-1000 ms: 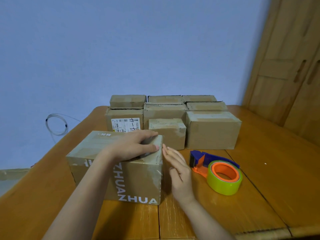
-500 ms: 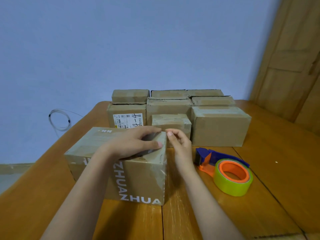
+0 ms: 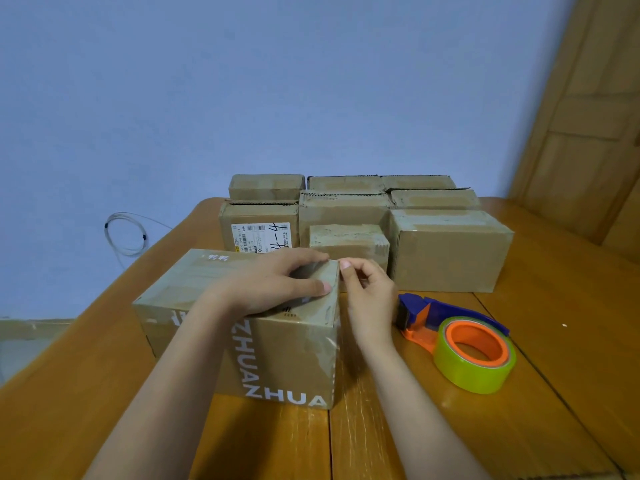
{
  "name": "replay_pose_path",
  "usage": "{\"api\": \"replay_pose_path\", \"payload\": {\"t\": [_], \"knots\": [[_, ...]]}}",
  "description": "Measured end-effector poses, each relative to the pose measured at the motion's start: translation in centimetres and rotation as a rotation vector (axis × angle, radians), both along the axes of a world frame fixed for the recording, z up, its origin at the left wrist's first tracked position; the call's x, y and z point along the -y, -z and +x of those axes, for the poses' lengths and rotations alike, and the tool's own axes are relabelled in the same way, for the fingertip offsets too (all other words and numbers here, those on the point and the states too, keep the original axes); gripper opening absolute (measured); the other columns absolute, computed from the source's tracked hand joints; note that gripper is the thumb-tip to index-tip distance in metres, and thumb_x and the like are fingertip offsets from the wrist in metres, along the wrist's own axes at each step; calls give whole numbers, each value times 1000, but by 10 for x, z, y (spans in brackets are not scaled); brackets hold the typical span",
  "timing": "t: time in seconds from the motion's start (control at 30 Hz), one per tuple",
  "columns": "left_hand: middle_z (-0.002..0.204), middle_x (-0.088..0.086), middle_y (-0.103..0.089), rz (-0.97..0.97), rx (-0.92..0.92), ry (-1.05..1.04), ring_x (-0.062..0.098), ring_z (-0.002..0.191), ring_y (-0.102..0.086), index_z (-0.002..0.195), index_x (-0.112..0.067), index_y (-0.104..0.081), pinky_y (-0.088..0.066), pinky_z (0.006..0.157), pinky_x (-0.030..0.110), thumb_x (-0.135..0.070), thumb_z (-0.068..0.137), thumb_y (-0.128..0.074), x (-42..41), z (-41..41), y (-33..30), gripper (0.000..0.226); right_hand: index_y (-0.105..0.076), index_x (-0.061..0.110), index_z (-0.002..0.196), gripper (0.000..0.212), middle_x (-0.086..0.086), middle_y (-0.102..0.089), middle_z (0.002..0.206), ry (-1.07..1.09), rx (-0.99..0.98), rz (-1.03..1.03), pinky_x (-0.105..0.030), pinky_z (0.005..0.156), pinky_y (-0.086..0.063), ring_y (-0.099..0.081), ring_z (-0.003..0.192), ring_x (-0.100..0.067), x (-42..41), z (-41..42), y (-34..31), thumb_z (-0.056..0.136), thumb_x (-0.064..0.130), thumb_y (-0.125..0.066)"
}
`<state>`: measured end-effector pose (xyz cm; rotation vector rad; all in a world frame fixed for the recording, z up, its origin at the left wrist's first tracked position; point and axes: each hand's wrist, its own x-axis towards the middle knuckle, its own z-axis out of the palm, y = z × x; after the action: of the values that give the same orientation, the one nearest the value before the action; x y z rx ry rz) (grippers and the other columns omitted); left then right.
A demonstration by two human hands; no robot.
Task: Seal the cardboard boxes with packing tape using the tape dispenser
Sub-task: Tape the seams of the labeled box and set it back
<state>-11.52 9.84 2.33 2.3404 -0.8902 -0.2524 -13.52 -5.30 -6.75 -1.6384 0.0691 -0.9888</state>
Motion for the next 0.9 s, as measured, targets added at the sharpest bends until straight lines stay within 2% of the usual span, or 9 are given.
{"api": "replay_pose_path", "payload": {"t": [0.13,0.23,0.33,0.43,0.53,0.67,0.8,0.9], "knots": [[126,-19,-47,-18,-14,-11,2,115,-45,139,-36,-45,-31,79,8,-40,90,-61,0,2,2,51,-71,19,99,22,3,-62,87,-50,47,-7,-12,75,-44,-59,84,-2,-6,-9,5,93,4,-55],[127,-17,-48,1,-4,-11,4,114,-45,139,-36,-45,-31,79,9,-42,90,-61,1,3,2,52,-64,31,108,36,7,-56,87,-192,22,63,-14,76,-44,-55,83,-3,-7,-19,10,96,1,-50],[129,-14,-49,-1,-15,-12,6,114,-47,139,-35,-45,-32,78,10,-41,90,-61,2,3,1,52,-59,31,118,39,15,-57,89,-230,-20,60,-16,79,-45,-55,87,-2,-9,-25,12,97,1,-46],[127,-14,-49,-21,-41,-21,5,112,-47,140,-33,-46,-31,77,8,-40,89,-62,1,1,1,53,-66,25,112,38,15,-64,96,-210,-31,124,-17,84,-47,-59,98,-2,-9,-33,7,95,-1,-45],[124,-15,-49,-15,-46,-30,5,110,-48,140,-33,-46,-31,75,7,-41,89,-62,1,1,0,55,-70,24,97,31,10,-68,99,-149,21,153,-17,83,-47,-60,100,-3,-10,-46,0,86,12,-45],[122,-8,-57,-41,-81,-47,3,97,-53,139,-35,-47,-36,72,8,-41,88,-64,2,2,0,54,-65,26,106,28,4,-65,108,-219,85,103,-17,84,-48,-60,103,-8,-20,-71,1,84,20,-50],[126,-13,-52,-38,-79,-49,8,109,-50,138,-36,-47,-38,80,16,-43,88,-64,0,1,1,54,-66,23,110,31,12,-63,113,-208,109,-26,-23,91,-47,-57,112,-13,-29,-83,11,84,26,-50],[129,-13,-48,-52,-99,-44,6,113,-46,139,-35,-47,-36,82,17,-42,88,-64,0,2,1,55,-65,26,114,31,14,-63,121,-174,113,-45,-18,97,-43,-55,119,-8,-33,-88,16,86,25,-50]]}}
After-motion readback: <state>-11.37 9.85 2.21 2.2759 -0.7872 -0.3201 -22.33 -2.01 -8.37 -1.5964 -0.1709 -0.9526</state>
